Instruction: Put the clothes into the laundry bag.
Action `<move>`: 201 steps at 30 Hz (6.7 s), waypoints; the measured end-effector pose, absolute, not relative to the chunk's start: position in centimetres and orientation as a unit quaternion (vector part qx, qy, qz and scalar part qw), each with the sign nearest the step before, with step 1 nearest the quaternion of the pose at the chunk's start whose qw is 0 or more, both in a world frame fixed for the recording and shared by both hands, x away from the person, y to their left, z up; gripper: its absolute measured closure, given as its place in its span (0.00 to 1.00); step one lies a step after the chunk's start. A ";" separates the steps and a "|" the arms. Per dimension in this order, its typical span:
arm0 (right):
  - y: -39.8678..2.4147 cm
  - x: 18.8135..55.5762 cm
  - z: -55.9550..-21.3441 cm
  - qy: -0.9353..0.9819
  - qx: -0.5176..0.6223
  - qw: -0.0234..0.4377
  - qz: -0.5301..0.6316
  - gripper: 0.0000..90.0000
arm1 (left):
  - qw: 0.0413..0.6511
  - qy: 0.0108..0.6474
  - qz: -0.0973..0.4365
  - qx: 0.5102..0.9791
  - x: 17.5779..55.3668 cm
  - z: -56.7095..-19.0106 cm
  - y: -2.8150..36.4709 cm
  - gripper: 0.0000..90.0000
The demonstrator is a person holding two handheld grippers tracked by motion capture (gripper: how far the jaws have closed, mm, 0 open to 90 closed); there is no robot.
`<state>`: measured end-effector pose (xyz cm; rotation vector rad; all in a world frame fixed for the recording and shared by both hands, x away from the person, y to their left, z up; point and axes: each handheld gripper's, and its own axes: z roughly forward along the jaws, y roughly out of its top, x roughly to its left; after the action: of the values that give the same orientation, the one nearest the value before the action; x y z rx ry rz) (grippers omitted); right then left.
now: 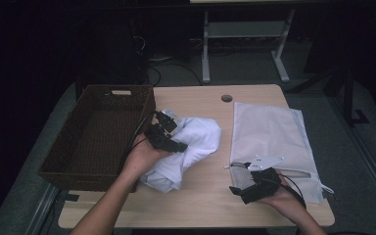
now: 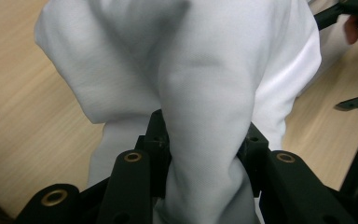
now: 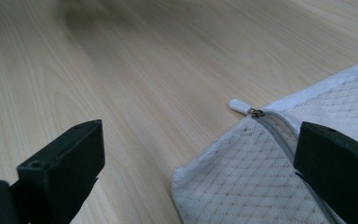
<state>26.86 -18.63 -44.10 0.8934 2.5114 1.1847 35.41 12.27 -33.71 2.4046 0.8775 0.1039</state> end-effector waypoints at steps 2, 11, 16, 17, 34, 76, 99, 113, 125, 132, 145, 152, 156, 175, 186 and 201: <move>-18.6 26.8 -44.1 0.855 0.305 0.112 0.404 0.02 | 0.279 0.331 0.042 0.900 35.3 -34.6 12.0 0.71; -18.8 26.9 -44.0 0.854 0.307 0.112 0.404 0.02 | 0.257 0.343 0.031 0.903 34.8 -39.0 11.8 0.71; -18.9 26.9 -44.1 0.853 0.310 0.113 0.404 0.02 | 0.248 0.344 0.022 0.905 34.4 -41.0 12.1 0.71; -19.0 26.9 -44.1 0.853 0.311 0.114 0.404 0.02 | 0.248 0.343 0.021 0.906 34.3 -41.3 12.2 0.71; -23.7 27.2 -43.1 0.820 0.408 0.136 0.378 0.62 | 0.268 0.331 0.016 0.905 33.4 -43.4 12.6 0.69; -21.7 30.6 -46.3 0.860 0.388 0.157 0.292 1.00 | 0.266 0.326 0.014 0.907 33.5 -43.5 12.6 0.69; -15.1 35.1 -46.7 0.868 0.351 0.130 0.327 1.00 | 0.260 0.313 0.005 0.913 32.3 -43.3 12.9 0.70; -23.7 35.4 -44.4 0.813 0.419 0.178 0.363 0.98 | 0.261 0.312 0.005 0.913 32.4 -43.3 12.9 0.70; -22.4 35.8 -46.6 0.849 0.400 0.139 0.316 1.00 | 0.260 0.313 0.003 0.914 32.4 -43.3 13.0 0.70; -19.3 34.5 -46.6 0.870 0.350 0.115 0.328 1.00 | 0.258 0.314 -0.001 0.914 32.3 -43.2 13.1 0.70; -17.1 35.2 -45.6 0.841 0.372 0.123 0.374 0.70 | 0.257 0.315 0.000 0.914 32.3 -43.3 13.1 0.70; -17.0 35.7 -46.7 0.845 0.383 0.136 0.347 0.93 | 0.257 0.314 -0.002 0.914 32.3 -43.3 13.1 0.70; -17.8 35.6 -45.8 0.831 0.387 0.156 0.368 0.97 | 0.257 0.315 -0.001 0.914 32.3 -43.3 13.1 0.70; -18.9 35.8 -46.6 0.823 0.396 0.161 0.373 0.98 | 0.256 0.315 0.000 0.914 32.3 -43.3 13.1 0.70; -19.2 34.8 -42.5 0.806 0.371 0.204 0.414 0.98 | 0.256 0.317 0.000 0.913 32.3 -43.3 13.1 0.70; -20.3 35.0 -37.7 0.768 0.376 0.202 0.477 0.98 | 0.256 0.318 0.004 0.913 32.2 -43.3 13.0 0.70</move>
<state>34.98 -20.33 -37.71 1.0488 2.1458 1.3320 32.24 13.05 -43.30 2.4772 0.8617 0.0098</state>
